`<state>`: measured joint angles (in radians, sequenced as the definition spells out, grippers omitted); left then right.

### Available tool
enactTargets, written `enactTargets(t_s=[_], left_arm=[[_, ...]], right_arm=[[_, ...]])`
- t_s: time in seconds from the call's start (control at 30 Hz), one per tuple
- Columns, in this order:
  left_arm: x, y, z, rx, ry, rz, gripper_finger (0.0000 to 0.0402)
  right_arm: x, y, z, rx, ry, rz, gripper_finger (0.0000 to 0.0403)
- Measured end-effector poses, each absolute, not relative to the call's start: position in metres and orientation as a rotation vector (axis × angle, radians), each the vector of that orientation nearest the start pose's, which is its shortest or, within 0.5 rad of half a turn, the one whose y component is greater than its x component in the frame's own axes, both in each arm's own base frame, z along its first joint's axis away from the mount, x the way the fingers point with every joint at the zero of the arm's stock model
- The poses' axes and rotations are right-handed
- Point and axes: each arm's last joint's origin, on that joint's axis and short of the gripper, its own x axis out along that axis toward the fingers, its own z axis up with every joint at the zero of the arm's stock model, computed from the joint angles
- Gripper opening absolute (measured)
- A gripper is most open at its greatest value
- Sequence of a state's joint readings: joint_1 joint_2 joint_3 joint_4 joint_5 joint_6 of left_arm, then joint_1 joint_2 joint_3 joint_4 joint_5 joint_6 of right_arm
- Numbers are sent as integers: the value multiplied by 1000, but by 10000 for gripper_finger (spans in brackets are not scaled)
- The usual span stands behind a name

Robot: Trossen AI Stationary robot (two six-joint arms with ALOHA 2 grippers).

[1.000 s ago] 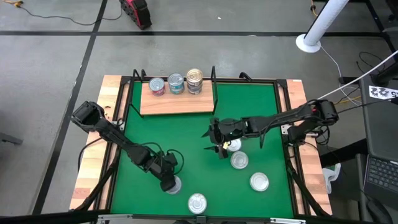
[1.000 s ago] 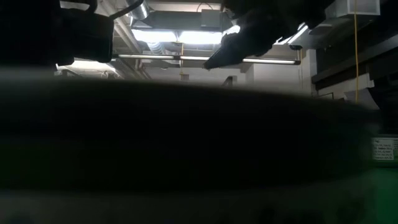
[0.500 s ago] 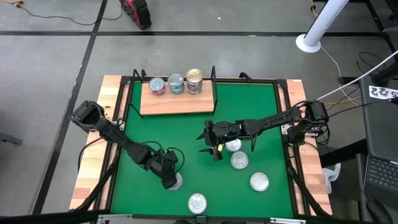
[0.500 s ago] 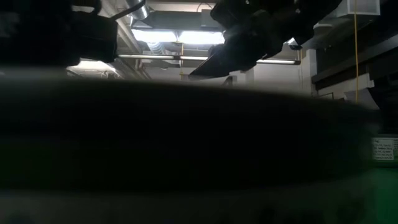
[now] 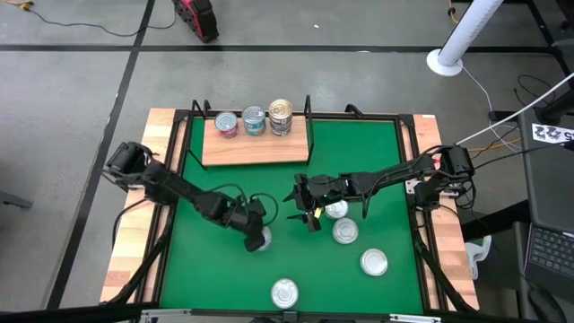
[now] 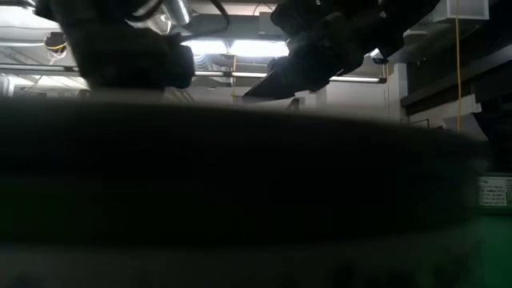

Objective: Stack canned seafood by type on shelf
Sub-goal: Stack the yellow blue tuna can on top of the other yellow blue tuna cans on the shelf

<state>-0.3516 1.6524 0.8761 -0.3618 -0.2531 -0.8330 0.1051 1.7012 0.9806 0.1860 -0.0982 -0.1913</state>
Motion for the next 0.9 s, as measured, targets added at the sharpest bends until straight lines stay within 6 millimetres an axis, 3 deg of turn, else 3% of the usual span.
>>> enactTargets(t_s=[0.53, 0.77, 0.9], left_arm=[[303, -18, 153, -311, 985, 434, 158], [306, -5, 167, -296, 952, 438, 148], [302, -4, 174, -294, 976, 440, 140]], right_arm=[[359, 41, 199, -209, 518, 253, 262], [359, 39, 198, -237, 530, 192, 262], [362, 38, 188, -243, 557, 174, 261]])
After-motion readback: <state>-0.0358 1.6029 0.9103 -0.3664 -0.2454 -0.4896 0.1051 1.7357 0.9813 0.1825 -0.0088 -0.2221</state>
